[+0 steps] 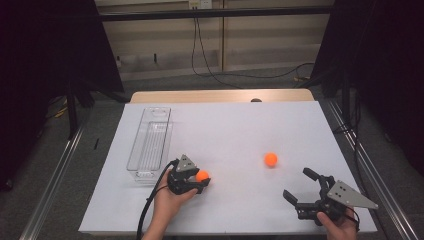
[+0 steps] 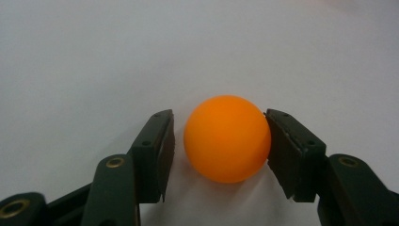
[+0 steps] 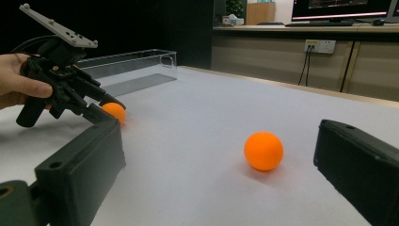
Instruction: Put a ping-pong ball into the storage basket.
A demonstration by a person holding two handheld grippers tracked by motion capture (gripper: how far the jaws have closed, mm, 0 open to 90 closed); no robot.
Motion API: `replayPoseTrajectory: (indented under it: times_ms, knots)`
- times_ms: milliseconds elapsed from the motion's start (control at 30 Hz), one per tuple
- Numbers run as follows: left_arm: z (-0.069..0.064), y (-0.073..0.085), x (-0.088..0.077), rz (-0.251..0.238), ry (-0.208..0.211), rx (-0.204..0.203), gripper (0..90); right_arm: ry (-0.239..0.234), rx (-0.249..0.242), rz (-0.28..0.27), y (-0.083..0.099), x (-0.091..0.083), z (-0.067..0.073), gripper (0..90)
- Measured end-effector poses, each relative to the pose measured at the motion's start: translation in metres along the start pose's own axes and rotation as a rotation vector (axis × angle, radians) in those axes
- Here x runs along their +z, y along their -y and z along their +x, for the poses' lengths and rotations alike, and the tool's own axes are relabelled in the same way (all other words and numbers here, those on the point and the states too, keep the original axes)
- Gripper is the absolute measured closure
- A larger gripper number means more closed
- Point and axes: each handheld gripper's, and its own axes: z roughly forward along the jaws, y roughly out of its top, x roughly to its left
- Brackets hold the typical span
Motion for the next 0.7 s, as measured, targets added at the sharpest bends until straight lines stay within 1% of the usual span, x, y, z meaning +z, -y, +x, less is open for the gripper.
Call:
replayPoseTrajectory:
  times_ms: [133, 167, 267, 367, 467, 567, 700]
  knots:
    - [0.0007, 0.0, 0.0004, 0.006, -0.003, 0.007, 44.4, 0.0, 0.0, 0.0, 0.0, 0.0, -0.0002, 1.6]
    - [0.0002, 0.0002, 0.0007, 0.005, -0.001, 0.0, 44.4, 0.0, 0.0, 0.0, 0.0001, 0.0, -0.0003, 1.6]
    - [0.0006, 0.0002, 0.0009, 0.011, -0.003, 0.008, 44.8, 0.0, -0.001, 0.001, 0.0001, -0.0001, -0.0004, 1.6]
    - [0.0008, 0.0003, 0.0011, 0.01, 0.0, 0.001, 45.0, -0.001, -0.002, 0.001, 0.0001, -0.0001, -0.0002, 1.6]
    - [0.0014, 0.0003, 0.0005, 0.012, 0.0, 0.004, 45.8, -0.001, -0.003, 0.002, 0.0002, 0.0002, 0.0001, 1.6]
    - [0.0021, 0.0003, -0.0007, 0.01, 0.0, -0.008, 47.0, 0.001, 0.001, 0.007, 0.0007, 0.0006, 0.0002, 1.6]
    - [0.0014, 0.0006, 0.0002, 0.011, -0.001, -0.011, 48.8, 0.0, 0.002, 0.005, 0.0006, 0.0004, 0.0003, 1.5]
